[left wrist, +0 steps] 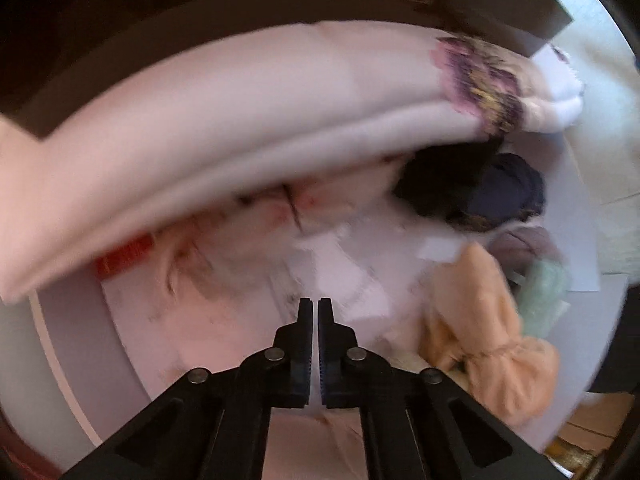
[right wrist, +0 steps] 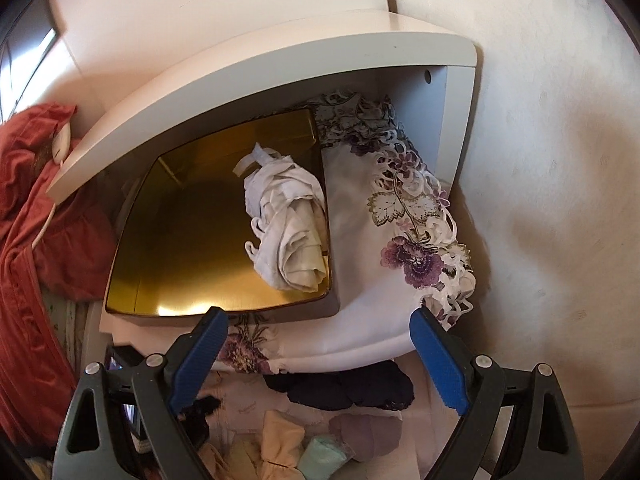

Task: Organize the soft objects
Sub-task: 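Move the left gripper over the drawer toward the pink patterned underwear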

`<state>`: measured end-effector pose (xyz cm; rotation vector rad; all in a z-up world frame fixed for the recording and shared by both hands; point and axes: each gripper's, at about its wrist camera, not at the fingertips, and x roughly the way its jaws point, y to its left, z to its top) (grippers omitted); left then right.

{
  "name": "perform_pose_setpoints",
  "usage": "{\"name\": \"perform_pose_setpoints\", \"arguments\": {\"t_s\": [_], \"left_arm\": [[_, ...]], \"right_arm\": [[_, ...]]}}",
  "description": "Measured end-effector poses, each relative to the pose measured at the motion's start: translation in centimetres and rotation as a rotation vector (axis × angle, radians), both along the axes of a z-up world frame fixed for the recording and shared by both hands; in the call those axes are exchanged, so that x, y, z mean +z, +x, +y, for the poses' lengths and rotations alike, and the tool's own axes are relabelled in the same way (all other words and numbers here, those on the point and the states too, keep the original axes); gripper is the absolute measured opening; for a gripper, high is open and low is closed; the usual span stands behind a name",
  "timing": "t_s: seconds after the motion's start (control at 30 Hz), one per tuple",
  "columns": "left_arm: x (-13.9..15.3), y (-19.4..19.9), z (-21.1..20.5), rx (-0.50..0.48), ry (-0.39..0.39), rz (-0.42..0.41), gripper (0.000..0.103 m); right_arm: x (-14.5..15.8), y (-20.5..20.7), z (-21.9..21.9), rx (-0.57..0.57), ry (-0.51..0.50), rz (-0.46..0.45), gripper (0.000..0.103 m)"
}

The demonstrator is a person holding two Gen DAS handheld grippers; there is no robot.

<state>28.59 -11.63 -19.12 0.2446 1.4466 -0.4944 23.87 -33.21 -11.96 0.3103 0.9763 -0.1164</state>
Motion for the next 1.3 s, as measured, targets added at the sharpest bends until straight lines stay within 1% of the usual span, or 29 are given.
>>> {"name": "perform_pose_setpoints", "arguments": {"t_s": [0.1,0.2,0.23,0.27,0.3,0.33,0.4,0.5,0.57,0.67,0.73,0.87,0.93,0.97,1.0,1.03,1.07,1.1,1.13,1.17,1.2,1.23,1.27,1.3], "left_arm": [[1.2,-1.0,0.4,0.014,-0.03,0.01,0.0],[2.5,-0.9,2.0,0.095,-0.034,-0.035,0.001],[2.8,-0.6,3.1,0.13,-0.042,-0.045,0.008],[3.1,-0.4,4.0,0.157,-0.028,-0.074,0.014],[3.3,-0.2,4.3,0.164,-0.013,-0.098,0.02],[3.4,0.0,4.6,0.159,-0.001,-0.114,0.024],[3.5,0.3,4.7,0.124,0.04,-0.148,0.028],[3.4,0.2,3.1,0.032,0.069,-0.184,0.032],[2.9,0.1,1.7,-0.052,0.092,-0.195,0.032],[2.0,-0.1,-0.7,-0.183,0.152,-0.23,0.034],[1.1,-0.2,-1.6,-0.238,0.191,-0.244,0.034],[-0.8,0.2,-3.0,-0.308,0.238,-0.248,0.034],[-1.8,0.4,-3.7,-0.324,0.258,-0.248,0.034],[-2.0,0.6,-3.2,-0.327,0.258,-0.246,0.034],[-2.2,0.7,-3.3,-0.327,0.255,-0.244,0.032],[-2.3,0.8,-3.3,-0.317,0.246,-0.239,0.025],[-2.3,0.9,-3.0,-0.302,0.233,-0.23,0.021],[-2.3,0.9,-2.7,-0.29,0.223,-0.225,0.015],[-2.2,1.0,-2.5,-0.286,0.216,-0.222,0.011],[-2.3,0.9,-2.3,-0.287,0.212,-0.213,0.009],[-2.5,1.9,-2.6,-0.288,0.212,-0.206,0.007],[-2.7,1.7,-2.5,-0.288,0.211,-0.201,0.007],[-2.9,1.7,-2.5,-0.292,0.213,-0.198,0.007],[-3.0,1.5,-2.5,-0.296,0.215,-0.191,0.006]], "right_arm": [[0.3,0.0,-0.2,-0.009,0.021,-0.012,0.093],[0.7,-0.2,-0.7,-0.024,0.049,-0.023,0.093],[0.8,-0.3,-0.9,-0.03,0.06,-0.027,0.093],[0.9,-0.4,-1.1,-0.038,0.07,-0.028,0.093],[0.9,-0.5,-1.3,-0.045,0.076,-0.028,0.093],[0.8,-0.5,-1.5,-0.055,0.085,-0.026,0.093],[0.5,-0.5,-2.1,-0.077,0.108,-0.014,0.093],[0.0,-0.3,-2.6,-0.105,0.136,0.009,0.093],[-0.3,-0.1,-2.9,-0.116,0.149,0.022,0.093],[-0.4,0.0,-2.9,-0.116,0.154,0.028,0.093],[-0.4,0.1,-2.8,-0.109,0.151,0.027,0.093],[-0.4,0.4,-2.3,-0.09,0.141,0.031,0.093],[-0.4,0.4,-2.2,-0.086,0.133,0.029,0.093],[-0.4,0.4,-2.2,-0.085,0.129,0.028,0.093],[-0.4,0.4,-2.2,-0.084,0.128,0.027,0.093],[-0.4,0.4,-2.2,-0.083,0.129,0.031,0.093],[-0.6,0.5,-2.1,-0.079,0.128,0.043,0.093],[-0.8,0.5,-2.0,-0.077,0.123,0.058,0.093],[-1.1,0.5,-1.9,-0.073,0.119,0.073,0.093],[-1.5,0.4,-1.7,-0.064,0.122,0.095,0.093],[-1.8,0.2,-1.5,-0.053,0.125,0.121,0.093],[-2.2,-0.1,-1.3,-0.041,0.122,0.151,0.093],[-2.7,-0.4,-0.9,-0.019,0.109,0.193,0.093],[-3.6,-0.6,-0.2,0.02,0.1,0.255,0.093]]}}
